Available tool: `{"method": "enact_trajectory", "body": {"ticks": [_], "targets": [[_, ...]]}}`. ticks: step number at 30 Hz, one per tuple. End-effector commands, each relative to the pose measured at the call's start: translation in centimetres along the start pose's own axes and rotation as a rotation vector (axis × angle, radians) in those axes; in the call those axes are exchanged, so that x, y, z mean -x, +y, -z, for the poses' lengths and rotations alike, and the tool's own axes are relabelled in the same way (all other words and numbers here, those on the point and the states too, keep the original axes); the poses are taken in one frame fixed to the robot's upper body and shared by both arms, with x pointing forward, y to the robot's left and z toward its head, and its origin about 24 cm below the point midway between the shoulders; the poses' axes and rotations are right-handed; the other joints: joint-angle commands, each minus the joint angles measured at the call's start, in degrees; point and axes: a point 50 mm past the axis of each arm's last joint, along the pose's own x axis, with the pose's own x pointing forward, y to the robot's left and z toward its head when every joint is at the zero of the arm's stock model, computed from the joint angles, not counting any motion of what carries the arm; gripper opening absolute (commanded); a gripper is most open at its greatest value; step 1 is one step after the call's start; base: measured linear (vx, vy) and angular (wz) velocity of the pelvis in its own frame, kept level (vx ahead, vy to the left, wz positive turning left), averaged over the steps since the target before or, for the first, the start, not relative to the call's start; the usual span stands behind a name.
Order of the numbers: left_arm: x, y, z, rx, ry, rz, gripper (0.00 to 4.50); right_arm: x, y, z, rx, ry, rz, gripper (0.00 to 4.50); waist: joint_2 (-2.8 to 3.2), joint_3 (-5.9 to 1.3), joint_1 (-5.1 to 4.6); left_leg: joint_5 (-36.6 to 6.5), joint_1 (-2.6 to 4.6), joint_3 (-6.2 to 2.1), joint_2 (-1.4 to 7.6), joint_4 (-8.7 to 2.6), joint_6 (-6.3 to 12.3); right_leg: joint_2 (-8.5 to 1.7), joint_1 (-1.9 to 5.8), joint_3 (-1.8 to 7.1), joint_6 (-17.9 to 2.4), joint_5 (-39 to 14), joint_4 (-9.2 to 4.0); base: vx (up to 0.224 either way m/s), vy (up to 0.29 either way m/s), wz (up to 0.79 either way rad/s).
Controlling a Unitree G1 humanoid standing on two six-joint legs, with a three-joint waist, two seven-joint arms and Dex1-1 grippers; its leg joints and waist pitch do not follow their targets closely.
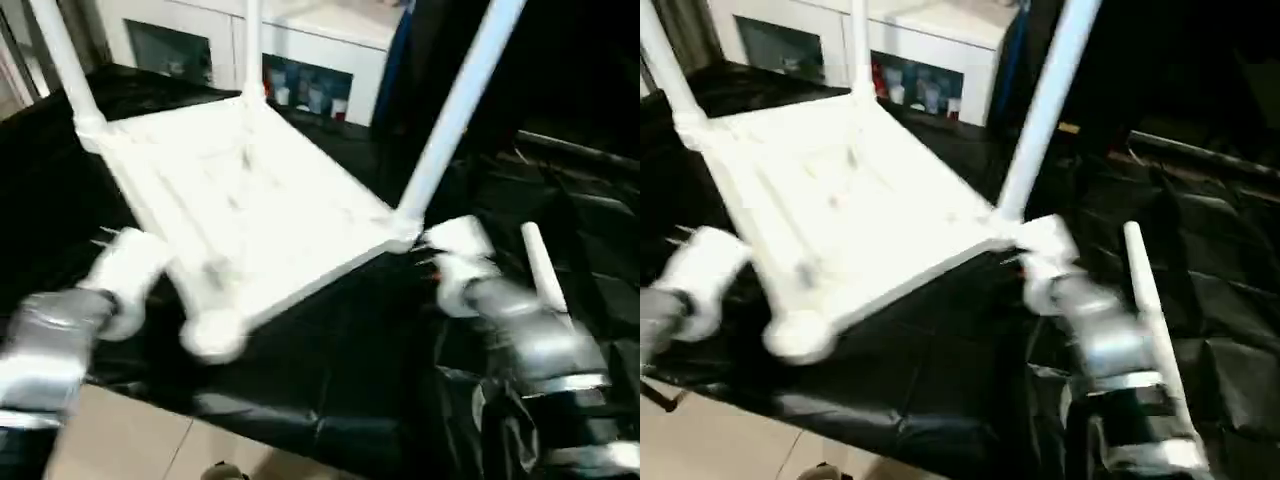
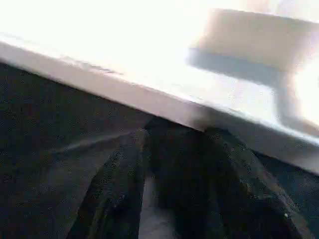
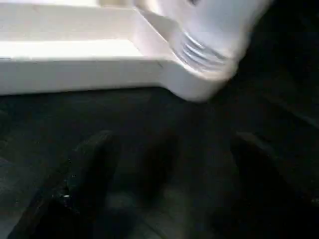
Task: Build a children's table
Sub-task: Rotate table base
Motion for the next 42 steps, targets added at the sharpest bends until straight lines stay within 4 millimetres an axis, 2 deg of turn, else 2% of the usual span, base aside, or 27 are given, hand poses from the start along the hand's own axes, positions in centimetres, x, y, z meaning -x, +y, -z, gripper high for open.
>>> {"method": "enact_trajectory", "body": {"ticks": [1, 2, 5, 6, 8, 12, 16, 19, 20, 25, 26, 27, 28, 29, 30, 31, 32, 33, 34, 35, 36, 37, 38, 39, 40, 41, 42], "targets": [[-0.3, -1.2, -0.5, -0.01, -0.017, 0.06, 2.1, 1.0, -1.9, 0.2, -0.03, 0.037, 0.061, 3.93, 1.3, -3.13, -0.31, -16.42, 1.08, -0.95, 1.33, -4.41, -2.65, -3.27, 2.04, 2.99, -5.61, -17.53, -4.57, 0.0, 0.0, 0.0], [-0.5, -1.6, -0.6, -0.015, -0.021, 0.08, 2.1, 1.6, -3.1, 0.3, -0.033, 0.056, 0.093, 3.93, 1.76, -3.11, -0.44, -17.02, 1.13, -0.99, 1.26, -4.41, -2.76, -3.21, 2.05, 3.02, -5.33, -18.46, -4.79, 0.0, 0.0, 0.0], [-0.7, -2.3, -1.1, -0.028, -0.04, 0.116, 2.1, 2.8, -5.1, 0.1, -0.066, 0.076, 0.15, 3.93, 1.4, -3.19, -0.74, -16.99, 1.04, -0.97, 1.11, -4.18, -2.21, -3.18, 2.14, 2.96, -5.15, -19.48, -5.06, 0.0, 0.0, 0.0], [-0.8, -2.7, -1.5, -0.039, -0.058, 0.133, 2.1, 3.4, -6.0, -0.1, -0.089, 0.077, 0.17, 3.93, 1.64, -3.21, -0.89, -16.74, 1.07, -1.03, 1.03, -4.14, -1.96, -3.08, 2.31, 2.92, -5.05, -19.89, -5.05, 0.0, 0.0, 0.0], [-1.2, -3.7, -2.4, -0.056, -0.094, 0.173, 2.1, 4.3, -7.0, -0.3, -0.103, 0.087, 0.196, 3.93, 1.32, -3.25, -0.86, -15.41, 1.02, -0.89, 1.09, -3.93, -1.56, -3.01, 2.25, 2.97, -5.52, -18.63, -4.96, 0.0, 0.0, 0.0], [-1.3, -5.6, -3.8, -0.09, -0.179, 0.27, 2.1, 5.5, -7.4, 0.1, -0.089, 0.111, 0.211, 3.93, 1.49, -3.28, -0.62, -13.58, 0.88, -0.84, 1.25, -3.8, -1.02, -3.2, 2.38, 3.03, -6.11, -17.9, -4.92, 0.0, 0.0, 0.0], [-0.8, -5.8, -5.4, -0.087, -0.379, 0.266, 2.1, 6.0, -6.2, -0.6, -0.087, -0.082, 0.227, 3.93, 1.21, -3.29, -0.66, -13.93, 0.73, -0.71, 1.23, -3.66, -0.71, -3.41, 2.24, 3.0, -5.62, -19.04, -5.37, 0.0, 0.0, 0.0], [-0.6, -5.1, -6.8, 0.074, -0.566, 0.114, 2.1, 6.2, -4.3, -1.0, -0.151, -0.161, 0.198, 3.93, 1.33, -3.26, -1.18, -15.51, 0.73, -0.87, 1.26, -3.78, -0.86, -3.06, 2.35, 2.72, -5.28, -20.24, -5.53, 0.0, 0.0, 0.0], [-0.6, -5.0, -6.9, 0.154, -0.589, 0.049, 2.1, 6.2, -3.1, -1.3, -0.178, -0.199, 0.178, 3.93, 2.02, -3.2, -1.37, -15.99, 0.62, -0.92, 1.34, -3.73, -1.06, -3.08, 2.27, 2.8, -5.5, -20.3, -5.48, 0.0, 0.0, 0.0], [-0.7, -5.5, -5.4, 0.269, -0.596, -0.1, 2.1, 5.2, 1.5, -1.2, -0.197, -0.264, 0.068, 3.93, 2.01, -3.09, -2.35, -18.08, 0.52, -1.16, 0.92, -3.76, -0.42, -2.79, 1.85, 2.59, -1.66, -26.29, -6.48, 0.0, 0.0, 0.0], [-0.8, -5.8, -5.7, 0.212, -0.633, -0.146, 2.1, 4.7, 2.5, -0.7, -0.237, -0.248, 0.06, 3.93, 2.9, -3.43, -2.98, -19.08, 3.28, 1.13, 0.91, -1.22, -2.83, -0.12, -1.76, 4.37, 1.89, -31.41, -9.01, -0.053, -0.017, -0.08], [-0.8, -5.8, -5.7, 0.212, -0.633, -0.146, 2.1, 4.7, 2.5, -0.7, -0.237, -0.248, 0.06, 3.93, 2.77, -3.38, -2.94, -21.86, 4.74, 1.05, 0.34, -0.37, -4.36, 0.79, -2.76, 3.57, 2.56, -32.84, -8.77, -0.053, -0.017, -0.08], [-0.8, -5.9, -5.9, 0.196, -0.644, -0.148, 2.1, 4.5, 2.8, -0.6, -0.247, -0.243, 0.057, 3.93, 2.34, -3.16, -3.18, -22.32, 4.12, 1.28, 0.16, -0.55, -4.45, 1.88, -2.72, 3.56, 3.35, -33.2, -8.92, -0.06, -0.013, -0.33], [-1.0, -5.8, -6.4, 0.177, -0.651, -0.187, 2.1, 4.4, 3.2, -0.7, -0.257, -0.248, 0.047, 3.93, 3.19, -3.26, -2.8, -23.54, 5.04, 1.24, 0.65, -0.63, -4.59, 3.17, -3.57, 3.6, 3.89, -30.28, -8.63, -0.012, 0.012, -0.48], [-1.0, -5.8, -6.4, 0.176, -0.65, -0.19, 2.1, 4.4, 3.3, -0.7, -0.258, -0.248, 0.046, 3.93, 3.46, -3.29, -3.07, -23.76, 5.51, 1.16, 1.12, -0.7, -4.49, 3.95, -3.95, 3.15, 3.63, -28.09, -8.42, -0.012, 0.012, -0.48], [-1.2, -5.7, -6.7, 0.177, -0.649, -0.195, 2.1, 4.3, 3.4, -0.9, -0.258, -0.253, 0.048, 3.93, 3.91, -3.42, -3.44, -22.34, 6.22, 0.76, 2.82, -1.41, -3.44, 4.91, -4.25, 1.74, 2.36, -22.41, -7.69, -0.016, -0.003, -0.46], [-1.3, -5.7, -6.9, 0.173, -0.648, -0.197, 2.1, 4.4, 3.4, -1.0, -0.249, -0.258, 0.053, 3.93, 4.47, -3.57, -3.61, -19.41, 6.64, 0.03, 7.13, -3.68, -1.61, 4.35, -4.54, 0.33, -0.84, -16.19, -5.35, -0.023, -0.027, -0.44], [-1.4, -5.6, -7.0, 0.168, -0.648, -0.206, 2.1, 4.3, 3.3, -1.1, -0.243, -0.262, 0.055, 3.93, 5.19, -3.91, -3.02, -15.0, 5.23, -0.71, 13.66, -7.47, 0.84, 1.62, -3.74, -0.77, -4.03, -7.89, 0.84, -0.023, -0.027, -0.44], [-1.4, -5.6, -7.0, 0.168, -0.648, -0.206, 2.1, 4.3, 3.3, -1.1, -0.243, -0.262, 0.055, 3.93, 5.15, -3.94, -2.79, -11.95, 4.5, -0.76, 16.09, -8.69, 1.97, 0.61, -3.75, -1.45, -4.65, -4.25, 4.08, -0.016, -0.073, -0.49], [-1.5, -5.5, -7.1, 0.163, -0.648, -0.215, 2.1, 4.3, 3.3, -1.2, -0.24, -0.265, 0.056, 3.93, 4.19, -4.06, -2.66, -7.31, 4.96, -0.23, 17.23, -8.16, 5.67, -0.83, -4.57, -1.35, -5.94, -1.02, 6.39, 0.006, -0.163, -0.52], [-1.6, -5.3, -7.2, 0.166, -0.645, -0.224, 2.1, 4.2, 2.9, -1.3, -0.235, -0.27, 0.071, 3.93, 3.41, -4.08, -2.71, -9.15, 5.81, 2.03, 14.86, -5.84, 8.77, -0.96, -5.72, -0.53, -9.98, 1.86, 5.82, 0.006, -0.163, -0.52], [-1.7, -5.3, -7.2, 0.172, -0.641, -0.224, 2.1, 4.2, 2.8, -1.3, -0.232, -0.271, 0.079, 3.93, 2.8, -4.36, -2.98, -12.1, 5.53, 3.86, 10.58, -3.09, 9.85, -0.21, -5.26, 0.03, -12.95, 6.09, 4.8, 0.027, -0.22, -0.55], [-1.8, -5.1, -7.3, 0.176, -0.625, -0.243, 2.1, 4.0, 2.2, -1.3, -0.211, -0.264, 0.111, 3.93, -3.28, -5.56, -2.16, -25.53, -1.4, 3.07, -8.23, 15.6, 11.2, -0.02, 2.1, 6.2, -17.15, 6.53, -4.05, 0.022, -0.217, -0.7], [-1.9, -4.9, -7.4, 0.169, -0.618, -0.268, 2.1, 3.9, 1.9, -1.3, -0.182, -0.257, 0.13, 3.93, -1.91, -5.37, -0.87, -18.27, -5.54, 0.63, -6.79, 14.07, 9.38, -2.84, 4.85, 3.96, -13.52, 7.06, -1.87, 0.022, -0.217, -0.7], [-1.9, -4.8, -7.5, 0.174, -0.614, -0.273, 2.1, 3.7, 1.7, -1.3, -0.146, -0.24, 0.13, 3.93, -0.67, -5.65, -0.91, -13.5, -5.84, -0.56, -7.12, 13.18, 7.62, -3.24, 4.59, 4.32, -5.72, 8.51, -2.55, -0.022, -0.194, -0.36], [-1.9, -4.8, -7.5, 0.178, -0.613, -0.275, 2.1, 3.6, 1.7, -1.3, -0.131, -0.232, 0.13, 3.93, 0.06, -4.37, -1.58, -8.06, -4.14, -2.24, -7.5, 10.88, 5.74, -4.66, 4.1, 3.76, 13.97, 5.66, -4.64, -0.073, -0.145, -0.04], [-1.9, -4.8, -7.5, 0.189, -0.613, -0.276, 2.1, 3.3, 1.5, -1.2, -0.109, -0.211, 0.135, 3.93, 0.91, -3.68, -1.71, -5.91, -4.07, -3.65, -6.57, 9.14, 9.36, -7.56, 5.2, 5.48, 24.94, -1.99, -7.19, -0.073, -0.145, -0.04]]}}
